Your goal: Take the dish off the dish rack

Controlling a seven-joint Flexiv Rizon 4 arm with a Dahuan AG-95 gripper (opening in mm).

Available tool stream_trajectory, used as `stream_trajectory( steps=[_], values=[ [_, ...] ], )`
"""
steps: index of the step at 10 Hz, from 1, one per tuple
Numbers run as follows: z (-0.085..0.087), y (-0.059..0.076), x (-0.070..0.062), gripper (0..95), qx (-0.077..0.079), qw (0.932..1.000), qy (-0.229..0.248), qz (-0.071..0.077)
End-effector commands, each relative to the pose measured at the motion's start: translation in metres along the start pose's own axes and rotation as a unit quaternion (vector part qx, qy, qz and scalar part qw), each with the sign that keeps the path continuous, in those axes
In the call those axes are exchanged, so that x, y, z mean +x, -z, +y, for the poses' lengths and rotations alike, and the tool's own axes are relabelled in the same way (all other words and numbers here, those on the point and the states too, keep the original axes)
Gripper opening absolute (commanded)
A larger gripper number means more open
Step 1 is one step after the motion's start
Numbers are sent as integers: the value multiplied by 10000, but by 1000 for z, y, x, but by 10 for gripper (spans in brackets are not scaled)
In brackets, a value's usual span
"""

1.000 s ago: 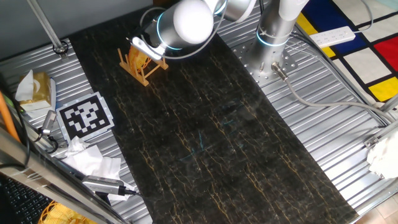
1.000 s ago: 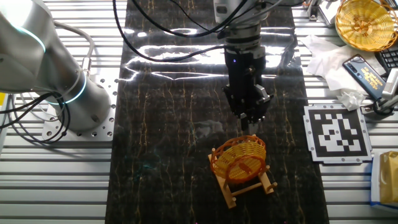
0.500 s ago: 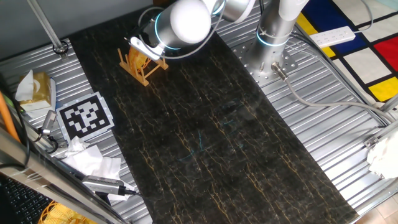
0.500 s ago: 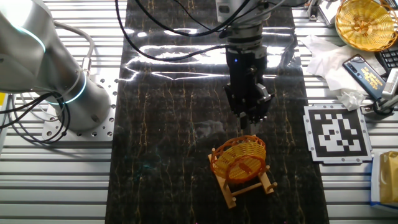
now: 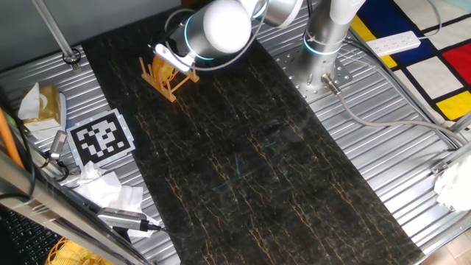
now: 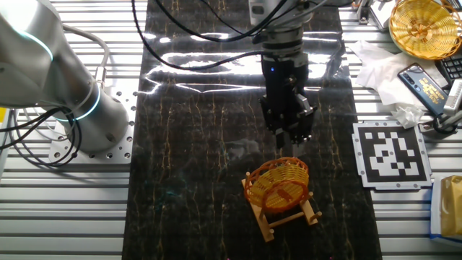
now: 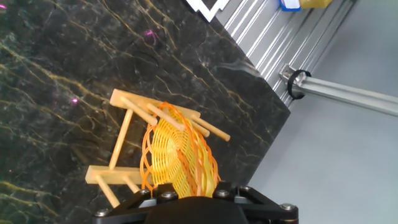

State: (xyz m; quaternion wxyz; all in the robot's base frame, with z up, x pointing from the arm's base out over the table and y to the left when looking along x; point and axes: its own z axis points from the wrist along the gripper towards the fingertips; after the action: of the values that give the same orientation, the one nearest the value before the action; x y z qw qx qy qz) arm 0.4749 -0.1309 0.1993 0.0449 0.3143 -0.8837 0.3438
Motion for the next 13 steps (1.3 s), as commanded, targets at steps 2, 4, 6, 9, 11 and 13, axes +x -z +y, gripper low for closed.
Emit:
stream_trajectory(
  steps=[2,4,6,9,11,13],
  values=[
    [0,-1,5,380,139,9998,112,104],
    [-1,-7,10,380,176,9996,140,181],
    [-1,-12,11,380,71,9993,93,359],
    [-3,-12,19,380,153,9980,102,597],
    [-4,-13,30,380,150,9981,125,581],
    [-5,-13,40,380,144,9984,115,528]
  ],
)
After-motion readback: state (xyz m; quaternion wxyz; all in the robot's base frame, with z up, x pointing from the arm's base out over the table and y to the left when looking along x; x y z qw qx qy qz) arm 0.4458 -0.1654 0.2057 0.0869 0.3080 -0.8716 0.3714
